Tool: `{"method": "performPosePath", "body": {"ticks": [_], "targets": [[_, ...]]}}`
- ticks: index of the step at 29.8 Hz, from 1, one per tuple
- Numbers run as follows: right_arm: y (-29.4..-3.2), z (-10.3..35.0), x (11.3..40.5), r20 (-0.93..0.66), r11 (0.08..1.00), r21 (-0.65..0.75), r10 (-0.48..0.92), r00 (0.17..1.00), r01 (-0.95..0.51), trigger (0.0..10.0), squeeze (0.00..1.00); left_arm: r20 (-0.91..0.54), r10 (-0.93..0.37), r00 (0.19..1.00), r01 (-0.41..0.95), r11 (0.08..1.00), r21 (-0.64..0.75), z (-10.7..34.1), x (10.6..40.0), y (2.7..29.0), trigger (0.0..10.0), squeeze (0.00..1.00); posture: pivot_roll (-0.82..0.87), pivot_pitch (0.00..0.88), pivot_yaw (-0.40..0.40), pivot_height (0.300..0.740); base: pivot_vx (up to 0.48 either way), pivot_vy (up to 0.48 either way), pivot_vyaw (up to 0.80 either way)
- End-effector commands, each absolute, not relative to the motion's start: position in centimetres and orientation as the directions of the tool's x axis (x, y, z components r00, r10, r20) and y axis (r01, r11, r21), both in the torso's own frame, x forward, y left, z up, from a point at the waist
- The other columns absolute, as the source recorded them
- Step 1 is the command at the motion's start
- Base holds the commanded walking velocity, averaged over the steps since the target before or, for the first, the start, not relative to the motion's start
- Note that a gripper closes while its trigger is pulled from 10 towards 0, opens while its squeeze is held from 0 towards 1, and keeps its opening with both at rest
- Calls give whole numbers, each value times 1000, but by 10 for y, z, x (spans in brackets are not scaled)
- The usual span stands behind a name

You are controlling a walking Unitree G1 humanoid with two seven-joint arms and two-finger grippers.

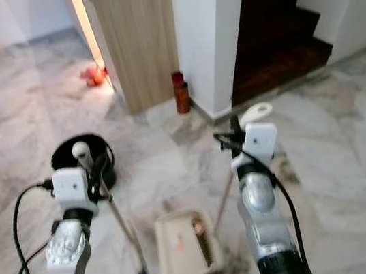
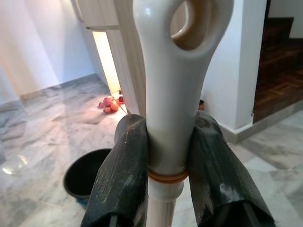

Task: Sweep floor

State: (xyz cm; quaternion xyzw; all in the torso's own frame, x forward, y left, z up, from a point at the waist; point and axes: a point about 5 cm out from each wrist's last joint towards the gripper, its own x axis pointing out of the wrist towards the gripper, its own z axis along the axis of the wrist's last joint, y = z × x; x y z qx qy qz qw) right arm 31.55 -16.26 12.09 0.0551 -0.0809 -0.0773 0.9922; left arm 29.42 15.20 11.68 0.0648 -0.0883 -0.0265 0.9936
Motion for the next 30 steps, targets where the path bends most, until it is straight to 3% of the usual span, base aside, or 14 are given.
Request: {"method": "performPosePath", "body": {"ticks": [1,17,30], "targets": [[-159,134,317,213,985,119,-147,966,124,10000,0,228,-57,972,24,989,144,129,295,156,10000,0,100,0,20,740,0,0,794],[-160,132,316,201,985,128,-141,969,117,10000,0,230,-56,972,23,989,145,132,296,156,10000,0,101,0,27,740,0,0,711],[-158,129,317,179,984,145,-129,975,103,10000,0,225,-49,973,16,989,146,130,295,157,10000,0,108,0,22,740,0,0,0]]}}
